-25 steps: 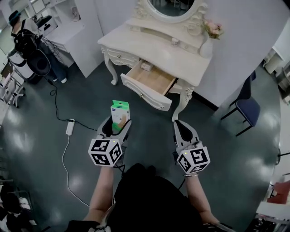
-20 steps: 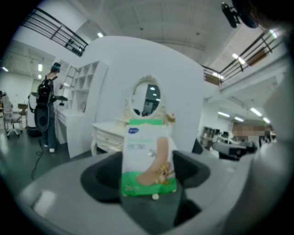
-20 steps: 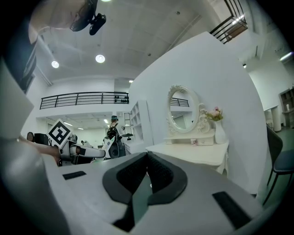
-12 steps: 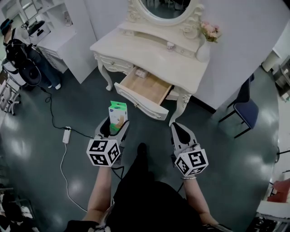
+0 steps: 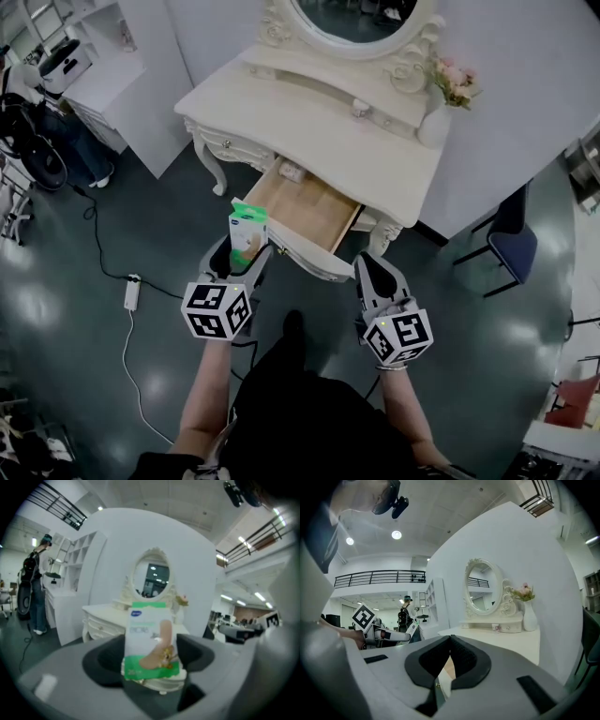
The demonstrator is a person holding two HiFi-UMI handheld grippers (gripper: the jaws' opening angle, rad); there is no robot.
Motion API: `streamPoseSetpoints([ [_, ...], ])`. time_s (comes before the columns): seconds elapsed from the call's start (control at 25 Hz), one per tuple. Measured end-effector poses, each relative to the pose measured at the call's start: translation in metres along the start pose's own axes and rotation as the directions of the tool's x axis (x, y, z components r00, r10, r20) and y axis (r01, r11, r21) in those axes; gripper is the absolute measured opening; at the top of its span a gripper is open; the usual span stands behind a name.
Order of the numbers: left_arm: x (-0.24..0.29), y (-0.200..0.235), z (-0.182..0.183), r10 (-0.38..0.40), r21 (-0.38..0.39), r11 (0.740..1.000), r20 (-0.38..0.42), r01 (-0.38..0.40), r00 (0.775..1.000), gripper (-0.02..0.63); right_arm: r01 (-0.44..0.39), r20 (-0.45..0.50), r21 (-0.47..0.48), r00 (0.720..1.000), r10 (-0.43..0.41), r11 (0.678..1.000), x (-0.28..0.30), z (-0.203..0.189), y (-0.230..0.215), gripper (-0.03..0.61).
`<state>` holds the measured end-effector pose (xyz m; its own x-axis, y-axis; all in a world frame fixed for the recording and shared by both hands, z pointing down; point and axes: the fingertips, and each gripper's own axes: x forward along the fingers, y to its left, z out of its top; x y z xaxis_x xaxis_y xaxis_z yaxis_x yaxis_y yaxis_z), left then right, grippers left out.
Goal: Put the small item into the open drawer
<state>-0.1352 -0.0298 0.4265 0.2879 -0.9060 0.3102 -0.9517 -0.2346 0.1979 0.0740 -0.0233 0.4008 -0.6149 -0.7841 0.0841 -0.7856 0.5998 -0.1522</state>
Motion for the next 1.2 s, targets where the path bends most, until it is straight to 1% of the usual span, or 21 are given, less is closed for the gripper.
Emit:
streamPoseSetpoints([
  [0.32,0.068,0.027,0.030,-0.049,0.022,0.999,-0.016,0.049,0.999,0.344,0.056,0.005,-0.003,0.998,-0.056,0.998,0.058,0.015,-0.029,-0.003],
  [0.64,0.122,0.042,0.045,-0.102,0.035,0.994,-0.040,0.104,0.994,0.344,0.111,0.007,-0.003,0.994,-0.111,0.994,0.096,0.024,-0.054,-0.003],
  [0.96,0.159,0.048,0.037,-0.144,0.053,0.987,-0.096,0.150,0.985,0.344,0.168,0.002,0.000,0.986,-0.168,0.986,0.108,0.024,-0.065,-0.003],
  [1.2,0.182,0.047,0.016,-0.161,0.077,0.981,-0.169,0.176,0.972,0.344,0.198,-0.001,0.002,0.980,-0.198,0.980,0.109,0.023,-0.070,-0.003],
])
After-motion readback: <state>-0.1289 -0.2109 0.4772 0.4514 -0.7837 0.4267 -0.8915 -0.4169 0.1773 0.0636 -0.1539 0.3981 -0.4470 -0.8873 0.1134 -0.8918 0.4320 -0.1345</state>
